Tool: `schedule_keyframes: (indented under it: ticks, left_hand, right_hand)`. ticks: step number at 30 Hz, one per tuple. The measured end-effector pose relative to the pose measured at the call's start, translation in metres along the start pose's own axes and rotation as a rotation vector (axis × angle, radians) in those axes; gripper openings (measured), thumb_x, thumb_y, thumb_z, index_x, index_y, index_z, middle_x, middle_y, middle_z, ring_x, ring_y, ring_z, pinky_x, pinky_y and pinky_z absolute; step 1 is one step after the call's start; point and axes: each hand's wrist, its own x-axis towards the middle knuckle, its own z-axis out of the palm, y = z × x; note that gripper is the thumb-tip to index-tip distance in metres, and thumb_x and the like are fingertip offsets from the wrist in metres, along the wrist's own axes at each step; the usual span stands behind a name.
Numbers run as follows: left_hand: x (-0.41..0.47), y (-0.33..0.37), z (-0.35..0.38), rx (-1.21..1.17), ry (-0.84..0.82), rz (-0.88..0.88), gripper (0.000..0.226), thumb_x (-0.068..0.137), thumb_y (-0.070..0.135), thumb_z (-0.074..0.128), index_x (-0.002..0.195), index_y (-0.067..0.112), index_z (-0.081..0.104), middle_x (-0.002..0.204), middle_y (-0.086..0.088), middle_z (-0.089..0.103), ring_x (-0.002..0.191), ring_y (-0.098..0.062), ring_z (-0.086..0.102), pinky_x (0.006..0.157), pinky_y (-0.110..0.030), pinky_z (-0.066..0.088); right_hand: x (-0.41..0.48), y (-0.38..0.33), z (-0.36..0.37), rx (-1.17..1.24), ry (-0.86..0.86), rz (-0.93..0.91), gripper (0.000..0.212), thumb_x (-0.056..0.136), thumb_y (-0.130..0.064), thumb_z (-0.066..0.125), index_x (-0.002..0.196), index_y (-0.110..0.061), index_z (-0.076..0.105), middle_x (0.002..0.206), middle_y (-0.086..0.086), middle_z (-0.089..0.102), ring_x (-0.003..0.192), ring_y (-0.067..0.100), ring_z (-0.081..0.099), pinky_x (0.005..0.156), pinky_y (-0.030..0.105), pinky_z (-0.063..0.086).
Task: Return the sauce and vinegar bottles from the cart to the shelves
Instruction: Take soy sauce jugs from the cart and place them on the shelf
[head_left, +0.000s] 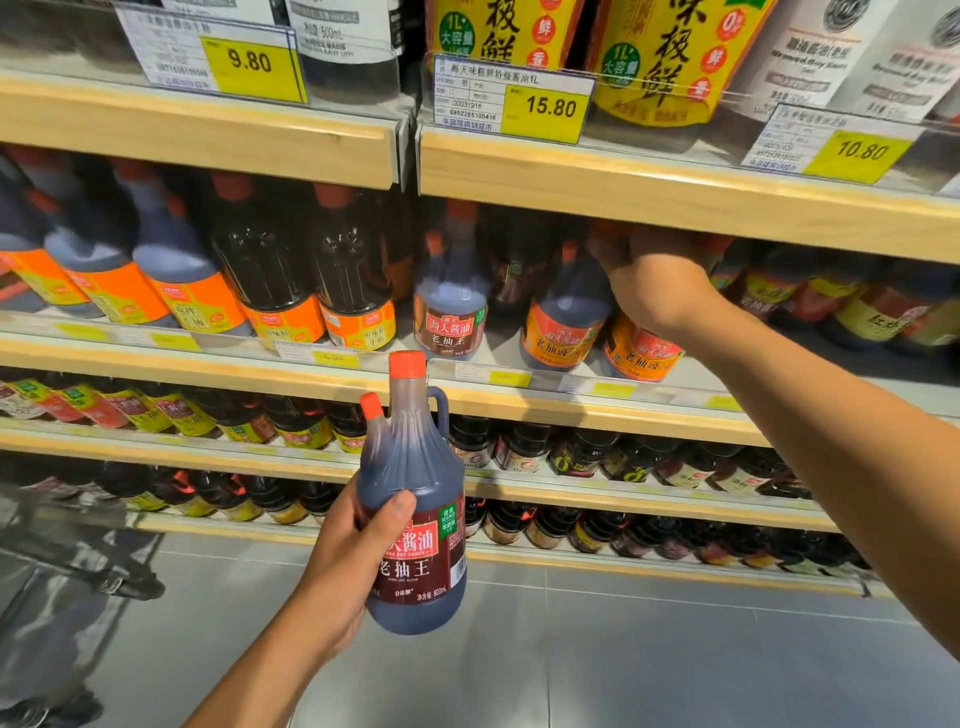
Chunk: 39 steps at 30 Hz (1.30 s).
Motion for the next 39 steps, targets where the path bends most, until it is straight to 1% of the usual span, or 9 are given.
schedule_keyframes:
  ticks: [6, 11, 13, 15, 18, 21, 29, 36, 39]
  left_hand:
    - [0.007, 0.003, 0.009, 0.011, -0.024, 0.024, 0.113, 0.028, 0.079, 0.086, 0.125, 0.029, 0.059, 0.11, -0.003, 0.076, 0.102, -0.023, 0.074, 0.074, -0.031, 0.061]
    - [0.013, 0.004, 0.015, -0.022, -0.028, 0.03, 0.112, 0.022, 0.076, 0.088, 0.119, 0.027, 0.061, 0.102, -0.001, 0.078, 0.093, -0.019, 0.076, 0.066, -0.026, 0.06]
    - [0.017, 0.003, 0.017, -0.034, -0.036, 0.031, 0.112, 0.02, 0.075, 0.088, 0.118, 0.028, 0.061, 0.101, 0.001, 0.078, 0.091, -0.018, 0.076, 0.064, -0.025, 0.06]
    - [0.021, 0.001, 0.017, -0.029, -0.033, 0.035, 0.112, 0.021, 0.077, 0.087, 0.119, 0.028, 0.061, 0.103, 0.0, 0.078, 0.094, -0.02, 0.075, 0.067, -0.027, 0.06]
    - [0.027, -0.001, 0.02, -0.027, -0.049, 0.069, 0.111, 0.03, 0.076, 0.088, 0.125, 0.027, 0.06, 0.11, -0.005, 0.076, 0.101, -0.025, 0.074, 0.073, -0.032, 0.061]
    - [0.033, -0.005, 0.022, -0.049, -0.064, 0.082, 0.111, 0.029, 0.073, 0.09, 0.124, 0.024, 0.061, 0.107, -0.008, 0.077, 0.097, -0.027, 0.075, 0.069, -0.03, 0.061]
    - [0.045, -0.015, 0.023, -0.07, -0.12, 0.077, 0.115, 0.019, 0.07, 0.093, 0.119, 0.023, 0.062, 0.104, -0.011, 0.077, 0.091, -0.032, 0.076, 0.066, -0.034, 0.062]
    - [0.046, -0.014, 0.026, -0.055, -0.116, 0.07, 0.119, 0.024, 0.07, 0.093, 0.126, 0.017, 0.06, 0.111, -0.015, 0.075, 0.097, -0.036, 0.074, 0.074, -0.04, 0.063]
    - [0.048, -0.01, 0.028, -0.059, -0.122, 0.072, 0.121, 0.025, 0.07, 0.093, 0.129, 0.017, 0.059, 0.113, -0.016, 0.074, 0.1, -0.037, 0.073, 0.08, -0.045, 0.063]
  right_hand:
    - [0.007, -0.013, 0.008, -0.051, -0.027, -0.036, 0.022, 0.104, -0.016, 0.045, 0.119, -0.006, 0.058, 0.118, 0.025, 0.058, 0.109, 0.046, 0.055, 0.086, 0.04, 0.046]
    - [-0.032, -0.014, 0.025, 0.127, 0.262, 0.006, 0.021, 0.098, -0.024, 0.057, 0.105, -0.004, 0.056, 0.1, 0.021, 0.057, 0.095, 0.04, 0.057, 0.072, 0.037, 0.037]
    - [-0.067, -0.014, 0.044, 0.239, 0.385, -0.003, 0.029, 0.095, -0.019, 0.063, 0.117, -0.004, 0.054, 0.11, 0.013, 0.054, 0.097, 0.029, 0.057, 0.08, 0.032, 0.044]
    - [-0.094, -0.014, 0.068, 0.377, 0.372, 0.085, 0.041, 0.092, -0.022, 0.07, 0.126, -0.011, 0.051, 0.116, 0.002, 0.051, 0.091, 0.018, 0.059, 0.081, 0.027, 0.049]
    - [-0.102, -0.009, 0.102, 0.389, 0.226, 0.383, 0.071, 0.084, -0.047, 0.075, 0.14, -0.021, 0.041, 0.136, -0.002, 0.051, 0.114, 0.021, 0.06, 0.087, 0.035, 0.051]
    - [-0.084, -0.011, 0.115, 0.304, 0.24, 0.448, 0.089, 0.074, -0.064, 0.075, 0.142, -0.024, 0.034, 0.142, -0.005, 0.052, 0.122, 0.027, 0.059, 0.088, 0.048, 0.054]
    - [-0.052, -0.016, 0.116, 0.246, 0.314, 0.541, 0.073, 0.069, -0.063, 0.08, 0.115, -0.024, 0.038, 0.118, 0.0, 0.064, 0.108, 0.035, 0.065, 0.083, 0.045, 0.05]
    - [-0.052, -0.01, 0.116, 0.267, 0.362, 0.521, 0.07, 0.074, -0.053, 0.082, 0.118, -0.022, 0.039, 0.121, 0.0, 0.061, 0.109, 0.036, 0.064, 0.085, 0.049, 0.05]
    - [-0.058, -0.011, 0.121, 0.27, 0.389, 0.441, 0.08, 0.08, -0.043, 0.082, 0.138, -0.017, 0.034, 0.138, 0.003, 0.049, 0.114, 0.034, 0.06, 0.083, 0.047, 0.051]
